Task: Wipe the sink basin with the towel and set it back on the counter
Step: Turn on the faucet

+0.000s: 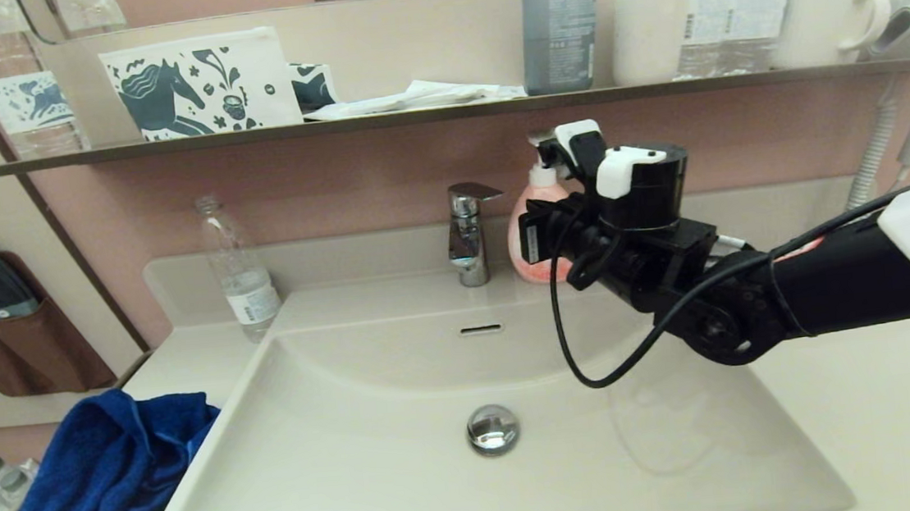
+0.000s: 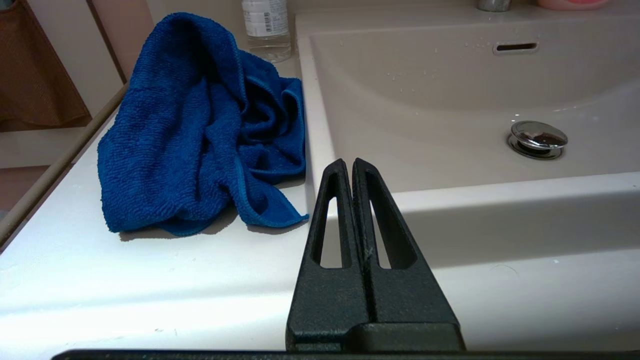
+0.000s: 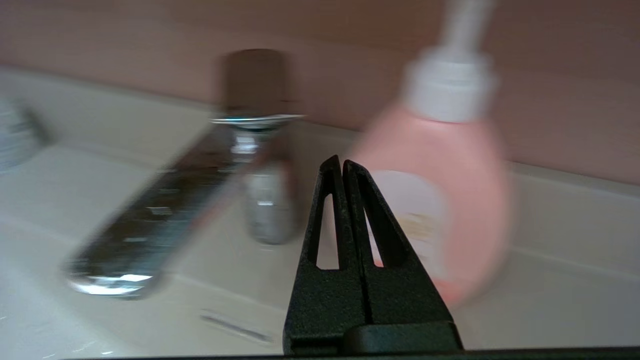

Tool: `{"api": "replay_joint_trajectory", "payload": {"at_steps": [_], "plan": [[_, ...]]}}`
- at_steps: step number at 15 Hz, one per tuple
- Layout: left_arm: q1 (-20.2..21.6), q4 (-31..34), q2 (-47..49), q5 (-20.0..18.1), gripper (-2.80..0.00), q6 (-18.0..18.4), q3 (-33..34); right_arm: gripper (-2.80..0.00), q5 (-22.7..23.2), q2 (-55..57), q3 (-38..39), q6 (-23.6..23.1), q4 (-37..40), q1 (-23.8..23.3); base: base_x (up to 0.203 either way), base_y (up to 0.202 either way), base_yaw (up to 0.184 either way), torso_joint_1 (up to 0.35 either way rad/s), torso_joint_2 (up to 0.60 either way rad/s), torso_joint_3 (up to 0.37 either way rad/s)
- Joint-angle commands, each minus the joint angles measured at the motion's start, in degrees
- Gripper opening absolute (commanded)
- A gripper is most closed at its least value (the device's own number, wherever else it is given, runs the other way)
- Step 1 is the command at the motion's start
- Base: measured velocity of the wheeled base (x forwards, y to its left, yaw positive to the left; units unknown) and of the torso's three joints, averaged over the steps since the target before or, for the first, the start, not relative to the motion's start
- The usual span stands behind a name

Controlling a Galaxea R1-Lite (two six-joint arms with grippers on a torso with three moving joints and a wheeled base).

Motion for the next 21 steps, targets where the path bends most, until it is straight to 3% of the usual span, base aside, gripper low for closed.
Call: {"api": "replay_joint_trajectory", "payload": {"at_steps": [1, 6, 13, 21], "plan": [[0.0, 0.0, 0.0, 0.0, -2.8, 0.0, 0.0, -2.8, 1.2, 4.2, -3.5, 0.0, -0.2, 1.6, 0.0, 0.0, 0.0, 0.0, 0.0, 0.0], [0.0, 0.0, 0.0, 0.0, -2.8, 0.0, 0.0, -2.8, 1.6, 8.0, -11.5, -1.1, 0.0, 2.2, 0.0, 0.0, 0.0, 0.0, 0.0, 0.0], [0.0, 0.0, 0.0, 0.0, -2.8, 0.0, 0.0, -2.8, 1.1, 8.0, -16.0, -3.9, -0.1, 2.2, 0.0, 0.0, 0.0, 0.0, 0.0, 0.0], [0.0, 0.0, 0.0, 0.0, -2.8, 0.0, 0.0, -2.8, -0.2, 6.8, -15.9, -6.4, 0.0, 2.5, 0.0, 0.0, 0.0, 0.0, 0.0, 0.0]]}}
